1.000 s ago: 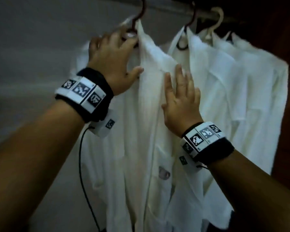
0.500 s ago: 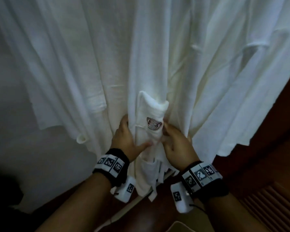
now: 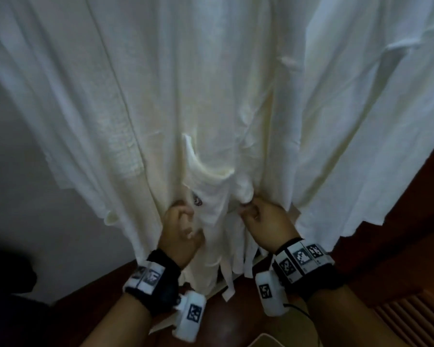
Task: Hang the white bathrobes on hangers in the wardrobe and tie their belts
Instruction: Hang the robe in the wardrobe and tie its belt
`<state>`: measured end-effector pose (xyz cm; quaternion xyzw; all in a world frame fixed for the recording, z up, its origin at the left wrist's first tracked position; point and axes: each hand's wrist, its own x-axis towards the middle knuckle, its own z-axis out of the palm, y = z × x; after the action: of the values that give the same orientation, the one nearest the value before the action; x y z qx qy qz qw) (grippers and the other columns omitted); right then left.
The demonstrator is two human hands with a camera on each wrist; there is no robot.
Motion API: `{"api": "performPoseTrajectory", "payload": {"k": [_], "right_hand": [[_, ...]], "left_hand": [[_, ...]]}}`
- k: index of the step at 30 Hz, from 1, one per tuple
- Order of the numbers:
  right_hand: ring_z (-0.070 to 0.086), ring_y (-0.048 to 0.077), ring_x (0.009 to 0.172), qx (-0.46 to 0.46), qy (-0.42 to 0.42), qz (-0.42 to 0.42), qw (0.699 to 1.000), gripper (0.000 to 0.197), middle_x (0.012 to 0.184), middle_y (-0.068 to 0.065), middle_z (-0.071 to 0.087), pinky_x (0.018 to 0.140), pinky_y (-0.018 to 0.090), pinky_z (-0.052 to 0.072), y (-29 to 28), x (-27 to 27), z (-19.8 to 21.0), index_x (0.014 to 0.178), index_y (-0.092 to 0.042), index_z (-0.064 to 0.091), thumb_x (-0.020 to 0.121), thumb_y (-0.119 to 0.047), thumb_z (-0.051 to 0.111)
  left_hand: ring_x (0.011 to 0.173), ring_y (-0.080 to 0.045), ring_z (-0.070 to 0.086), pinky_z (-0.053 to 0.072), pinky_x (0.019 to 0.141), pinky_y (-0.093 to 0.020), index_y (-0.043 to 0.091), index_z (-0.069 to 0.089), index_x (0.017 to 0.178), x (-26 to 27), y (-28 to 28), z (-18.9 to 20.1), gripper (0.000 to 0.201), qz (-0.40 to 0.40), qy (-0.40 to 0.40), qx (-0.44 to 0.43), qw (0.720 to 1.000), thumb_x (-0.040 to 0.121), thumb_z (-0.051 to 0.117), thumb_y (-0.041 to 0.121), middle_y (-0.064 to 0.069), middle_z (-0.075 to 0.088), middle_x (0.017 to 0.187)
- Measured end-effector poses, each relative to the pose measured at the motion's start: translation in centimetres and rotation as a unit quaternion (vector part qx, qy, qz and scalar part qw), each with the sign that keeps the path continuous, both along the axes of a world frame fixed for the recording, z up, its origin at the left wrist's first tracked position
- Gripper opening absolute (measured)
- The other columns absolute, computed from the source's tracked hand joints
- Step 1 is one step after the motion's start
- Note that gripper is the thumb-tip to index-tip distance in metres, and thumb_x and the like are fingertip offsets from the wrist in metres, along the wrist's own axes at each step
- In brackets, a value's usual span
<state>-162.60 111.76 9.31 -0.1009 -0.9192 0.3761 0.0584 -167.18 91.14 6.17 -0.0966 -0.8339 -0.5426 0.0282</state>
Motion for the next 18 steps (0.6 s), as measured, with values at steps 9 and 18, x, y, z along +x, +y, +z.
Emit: {"api": "performPoseTrajectory", "payload": {"k": [9,18], "right_hand": [[0.062,0.019,0.1,-0.013,-0.068,0.141,0.988,0.04,0.1,-0.004,0.067,0.092,0.03,0.048,1.1,-1.5,0.0,0.135,-0.025,0.051,0.094,-0.023,0.052],[0.056,0.027,0.117,0.033,-0.227,0.208,0.951,0.056,0.131,0.004,0.057,0.098,0.034,0.046,-1.7,-4.3,-6.2,0.135,-0.03,0.046,0.083,-0.048,0.056]], "left_hand": [[0.114,-0.037,0.055,0.041,0.089,-0.028,0.014,0.046,0.135,-2.0,1.4,-2.1,0.048,0.119,-0.028,-0.143,0.982,0.088,0.054,0.012,-0.017,0.059,0.124],[0.107,-0.01,0.043,0.031,0.08,-0.01,0.0,0.058,0.123,-0.2,-0.9,-0.7,0.033,0.083,-0.026,-0.075,0.993,0.093,0.046,-0.007,0.003,0.051,0.116]]}}
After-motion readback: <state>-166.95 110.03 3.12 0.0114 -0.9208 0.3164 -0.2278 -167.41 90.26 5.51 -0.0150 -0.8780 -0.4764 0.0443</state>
